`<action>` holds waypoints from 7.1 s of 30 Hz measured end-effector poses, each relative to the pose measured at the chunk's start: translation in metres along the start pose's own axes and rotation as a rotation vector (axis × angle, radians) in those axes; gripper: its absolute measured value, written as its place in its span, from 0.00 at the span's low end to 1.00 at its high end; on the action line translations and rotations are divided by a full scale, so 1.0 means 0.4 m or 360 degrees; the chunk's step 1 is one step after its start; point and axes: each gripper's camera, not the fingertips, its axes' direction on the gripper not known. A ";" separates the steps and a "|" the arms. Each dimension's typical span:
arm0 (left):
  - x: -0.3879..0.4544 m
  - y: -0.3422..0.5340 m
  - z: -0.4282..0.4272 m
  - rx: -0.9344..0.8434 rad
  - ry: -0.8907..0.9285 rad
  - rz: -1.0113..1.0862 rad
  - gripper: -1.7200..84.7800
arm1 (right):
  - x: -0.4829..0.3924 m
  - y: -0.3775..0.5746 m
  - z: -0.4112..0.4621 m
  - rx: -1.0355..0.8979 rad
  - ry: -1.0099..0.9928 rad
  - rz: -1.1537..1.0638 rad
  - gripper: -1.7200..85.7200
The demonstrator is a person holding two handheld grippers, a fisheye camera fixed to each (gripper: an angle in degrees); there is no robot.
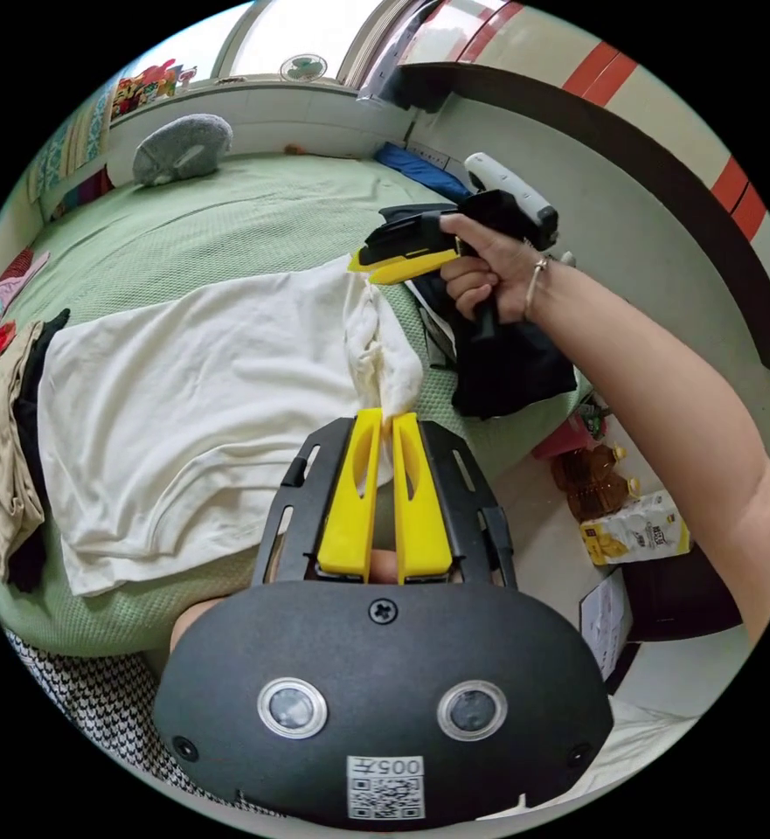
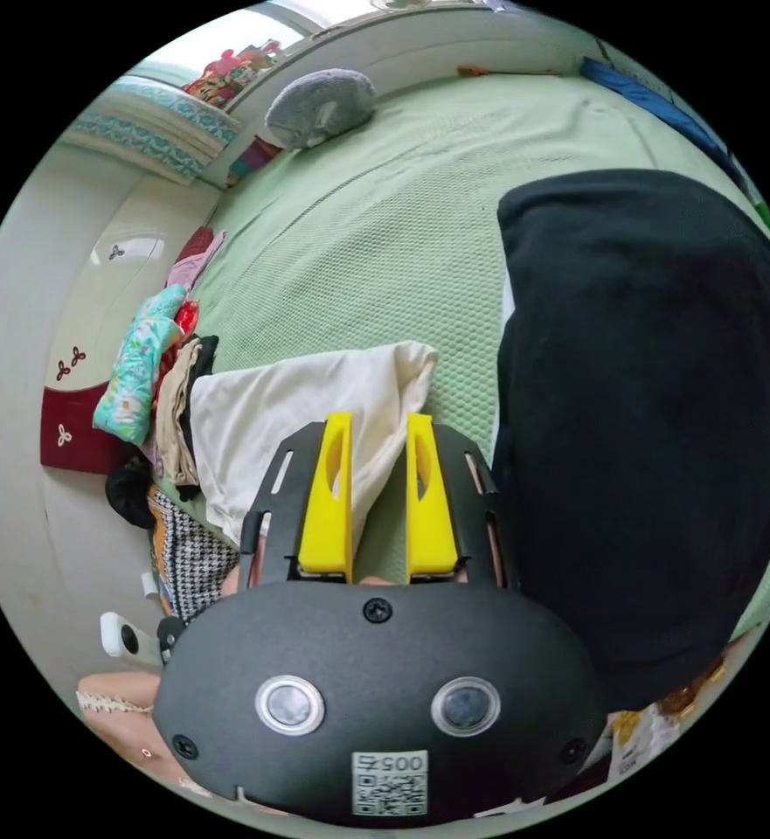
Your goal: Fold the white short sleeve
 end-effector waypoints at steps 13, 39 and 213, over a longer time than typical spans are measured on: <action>-0.023 0.044 -0.064 -0.0015 0.0000 0.0035 0.06 | 0.046 -0.140 0.063 -0.0004 0.0101 0.0037 0.02; -0.120 0.130 -0.183 -0.0026 0.0063 0.0025 0.05 | 0.137 -0.319 0.124 -0.0076 -0.0028 0.0156 0.05; -1.323 0.544 -0.615 -0.0056 -0.0396 -0.0704 0.11 | -1.129 0.642 0.186 -0.0106 0.0539 -0.0474 0.02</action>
